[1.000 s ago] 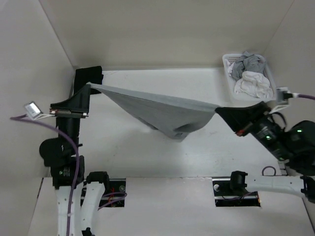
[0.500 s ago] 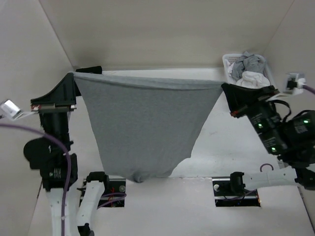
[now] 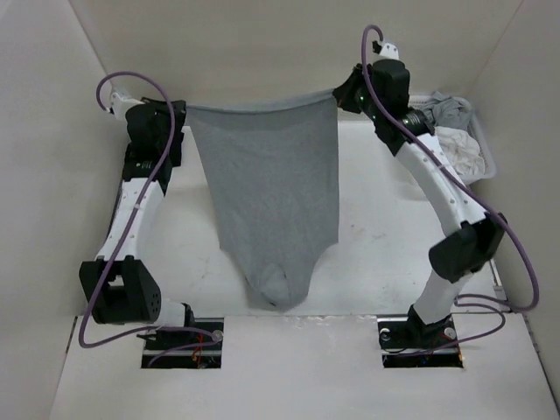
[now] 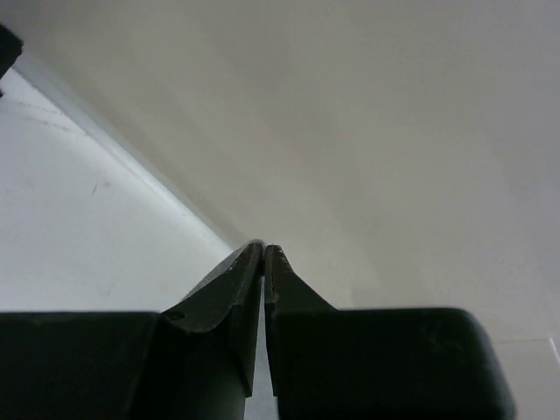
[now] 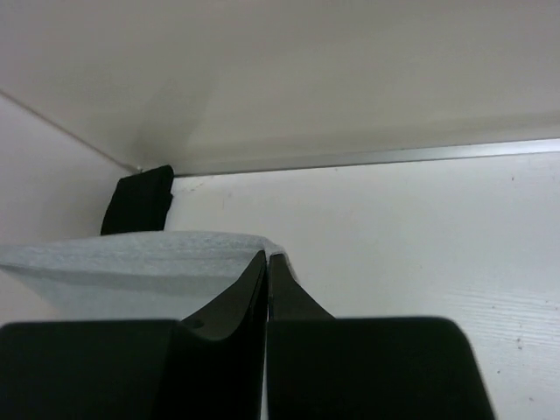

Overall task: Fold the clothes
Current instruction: Flatten the tank top out, then fold the tank top

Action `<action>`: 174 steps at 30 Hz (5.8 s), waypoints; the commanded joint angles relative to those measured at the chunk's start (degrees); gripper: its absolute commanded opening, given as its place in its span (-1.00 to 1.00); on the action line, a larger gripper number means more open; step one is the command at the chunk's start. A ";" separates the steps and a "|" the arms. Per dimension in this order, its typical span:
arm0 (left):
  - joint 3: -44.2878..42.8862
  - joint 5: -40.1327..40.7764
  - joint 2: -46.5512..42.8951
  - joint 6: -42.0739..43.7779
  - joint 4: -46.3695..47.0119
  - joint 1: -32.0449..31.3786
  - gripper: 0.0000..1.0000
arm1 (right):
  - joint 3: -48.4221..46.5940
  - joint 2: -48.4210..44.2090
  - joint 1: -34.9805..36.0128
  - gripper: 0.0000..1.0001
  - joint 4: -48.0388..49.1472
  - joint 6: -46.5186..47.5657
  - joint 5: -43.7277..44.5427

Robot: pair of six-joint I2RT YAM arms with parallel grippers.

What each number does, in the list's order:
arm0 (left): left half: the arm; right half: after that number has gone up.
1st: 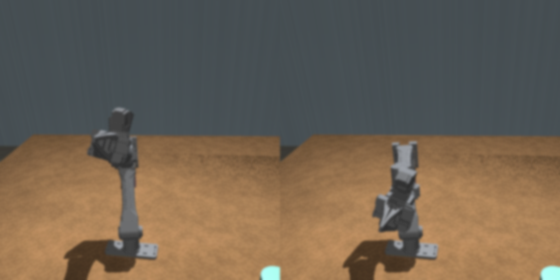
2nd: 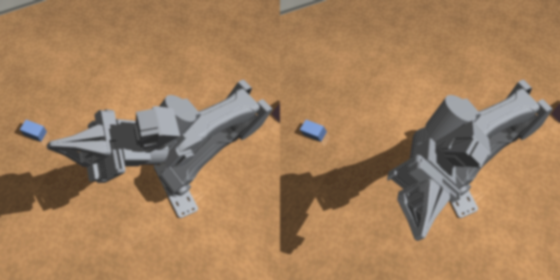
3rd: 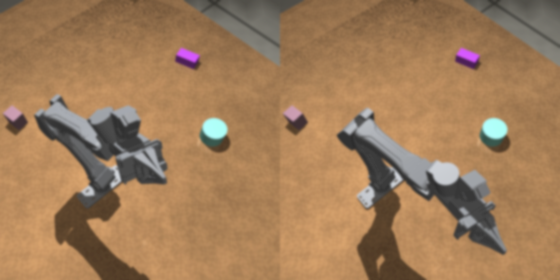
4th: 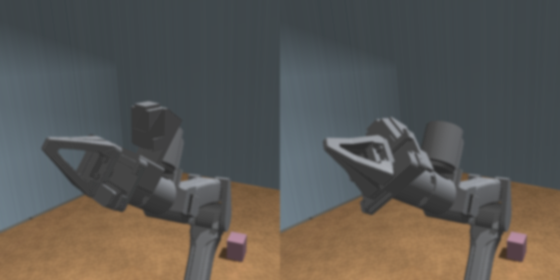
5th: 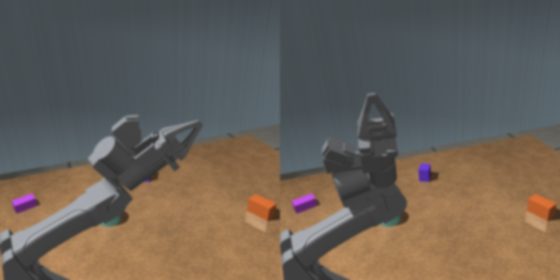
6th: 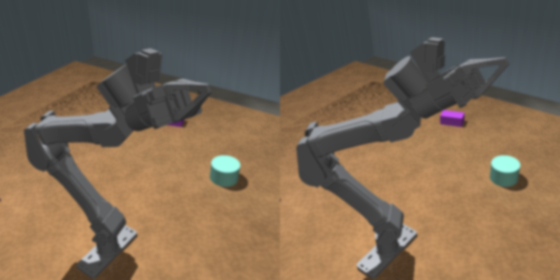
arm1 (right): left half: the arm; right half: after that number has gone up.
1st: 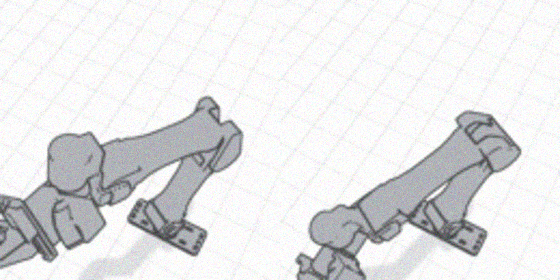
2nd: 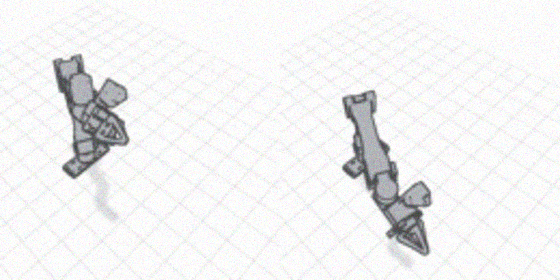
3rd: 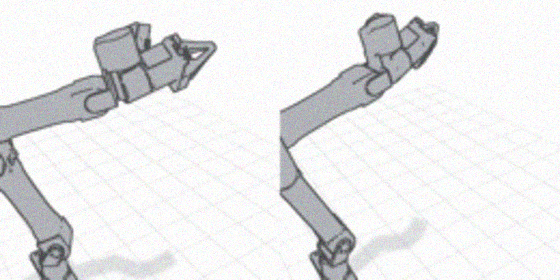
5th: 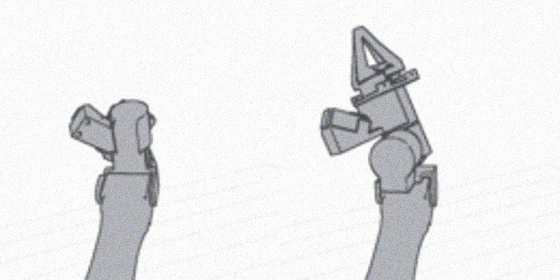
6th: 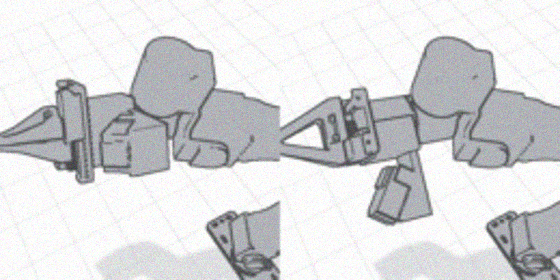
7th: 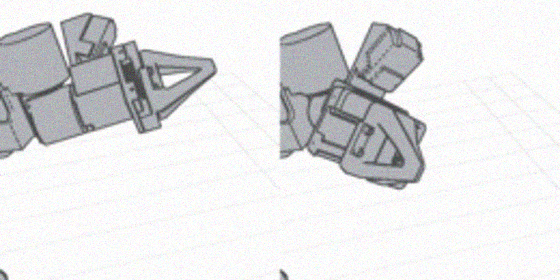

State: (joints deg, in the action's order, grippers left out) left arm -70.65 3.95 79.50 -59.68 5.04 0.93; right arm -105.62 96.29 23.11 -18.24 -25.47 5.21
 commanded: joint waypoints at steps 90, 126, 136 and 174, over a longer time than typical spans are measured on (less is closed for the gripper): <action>44.81 -7.98 7.31 -2.54 30.20 -1.33 -0.06 | 67.29 -8.92 -1.36 -0.39 41.97 -19.61 -7.68; 46.56 -5.09 5.96 -6.33 35.58 -2.46 -0.98 | 69.92 -4.14 -2.07 -0.97 51.65 -27.28 -8.91; 42.03 -1.58 -55.21 2.46 -9.22 -4.92 -0.98 | 70.75 -58.54 14.25 -0.96 8.36 -15.05 8.47; 36.26 -3.41 -4.16 -0.35 20.44 -2.29 -0.93 | 56.20 -10.76 -6.90 -0.94 32.64 -17.24 -14.53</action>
State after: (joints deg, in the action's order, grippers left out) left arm -40.53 0.86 79.83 -58.78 20.73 -1.41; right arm -55.77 89.73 15.40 8.58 -40.93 -9.85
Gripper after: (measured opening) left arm 0.037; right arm 0.031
